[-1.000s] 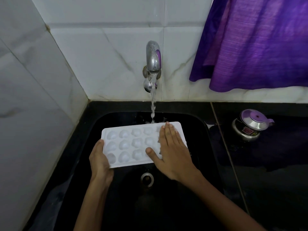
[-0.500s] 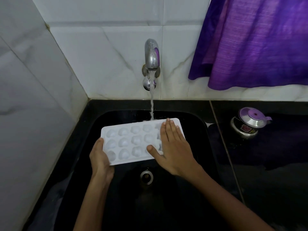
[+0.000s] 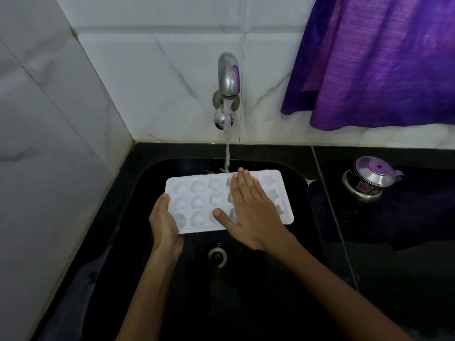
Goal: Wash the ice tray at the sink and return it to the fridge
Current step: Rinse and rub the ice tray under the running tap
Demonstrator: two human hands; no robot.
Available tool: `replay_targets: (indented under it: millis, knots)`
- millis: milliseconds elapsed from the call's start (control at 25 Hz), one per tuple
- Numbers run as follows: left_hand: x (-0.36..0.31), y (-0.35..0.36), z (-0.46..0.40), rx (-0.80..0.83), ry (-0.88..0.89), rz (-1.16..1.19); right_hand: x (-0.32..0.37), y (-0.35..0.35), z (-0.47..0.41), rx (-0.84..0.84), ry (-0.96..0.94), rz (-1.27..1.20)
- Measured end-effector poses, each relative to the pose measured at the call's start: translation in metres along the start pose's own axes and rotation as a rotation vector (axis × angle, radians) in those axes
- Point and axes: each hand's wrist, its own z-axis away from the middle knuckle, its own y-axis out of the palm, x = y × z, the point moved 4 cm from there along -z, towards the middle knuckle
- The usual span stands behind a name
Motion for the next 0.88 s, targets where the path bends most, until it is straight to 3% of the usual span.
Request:
replay_targets:
  millis: [200,480,720,880]
  knots:
    - [-0.001,0.005,-0.004,0.008,0.025,-0.009,0.023,0.010,0.017,0.068,-0.213,0.025]
    - [0.003,0.008,0.000,0.031,0.033,-0.001,-0.003,0.002,0.005,0.026,-0.031,0.050]
    - [0.001,0.012,-0.001,0.017,0.072,-0.017,0.034,0.011,0.019,0.082,-0.282,0.035]
    - [0.005,0.005,-0.006,0.030,0.057,-0.007,0.008,0.007,0.037,0.092,-0.178,0.053]
